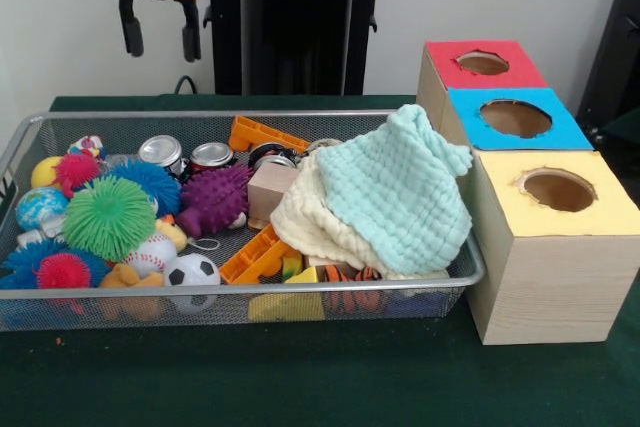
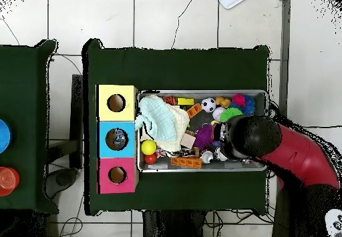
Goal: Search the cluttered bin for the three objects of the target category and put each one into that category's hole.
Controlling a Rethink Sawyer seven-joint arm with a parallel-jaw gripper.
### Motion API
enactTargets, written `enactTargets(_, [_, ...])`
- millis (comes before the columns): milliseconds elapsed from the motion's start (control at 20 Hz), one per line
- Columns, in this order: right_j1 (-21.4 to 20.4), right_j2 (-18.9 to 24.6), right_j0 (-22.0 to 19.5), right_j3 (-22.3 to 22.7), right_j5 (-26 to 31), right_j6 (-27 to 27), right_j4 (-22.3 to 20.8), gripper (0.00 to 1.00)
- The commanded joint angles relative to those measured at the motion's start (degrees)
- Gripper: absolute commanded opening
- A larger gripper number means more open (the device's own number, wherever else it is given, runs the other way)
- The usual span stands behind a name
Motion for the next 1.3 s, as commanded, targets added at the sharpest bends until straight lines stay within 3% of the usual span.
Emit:
enactTargets(50, [2.5, 12.5, -1.3, 2.5, -6.1, -13.1, -6.2, 1.00])
enactTargets(550, [6.4, 16.4, -8.6, 0.5, -10.1, -18.5, -19.3, 1.00])
enactTargets(800, [8.1, 18.7, -12.3, -0.2, -11.0, -17.6, -24.6, 1.00])
enactTargets(1050, [10.3, 20.7, -14.6, -0.8, -11.8, -14.7, -27.7, 1.00])
enactTargets(1300, [12.1, 21.8, -15.0, 0.1, -8.8, -10.6, -27.2, 1.00])
